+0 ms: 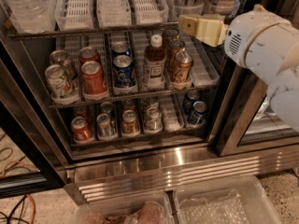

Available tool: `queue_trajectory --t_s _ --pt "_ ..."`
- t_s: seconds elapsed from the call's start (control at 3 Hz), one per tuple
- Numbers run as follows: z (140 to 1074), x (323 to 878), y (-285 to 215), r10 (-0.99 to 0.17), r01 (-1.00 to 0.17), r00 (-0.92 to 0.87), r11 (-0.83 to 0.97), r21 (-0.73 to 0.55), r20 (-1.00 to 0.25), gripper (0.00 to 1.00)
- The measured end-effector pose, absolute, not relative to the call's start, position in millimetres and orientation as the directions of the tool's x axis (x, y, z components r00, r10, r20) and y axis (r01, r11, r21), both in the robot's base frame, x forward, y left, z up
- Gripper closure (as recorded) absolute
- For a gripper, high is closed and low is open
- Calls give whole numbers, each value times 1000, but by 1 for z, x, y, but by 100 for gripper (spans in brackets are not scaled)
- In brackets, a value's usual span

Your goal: Pick blue plastic bottle from top shelf of fridge

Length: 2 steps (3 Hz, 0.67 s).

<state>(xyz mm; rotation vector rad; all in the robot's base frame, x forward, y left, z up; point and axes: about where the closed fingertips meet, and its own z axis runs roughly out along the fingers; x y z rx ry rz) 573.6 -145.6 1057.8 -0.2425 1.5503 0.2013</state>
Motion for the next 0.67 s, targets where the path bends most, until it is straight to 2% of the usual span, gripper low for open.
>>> queue_trajectory --t_s 0.67 --pt "1047 585 -137 -24 -271 68 962 -42 -997 3"
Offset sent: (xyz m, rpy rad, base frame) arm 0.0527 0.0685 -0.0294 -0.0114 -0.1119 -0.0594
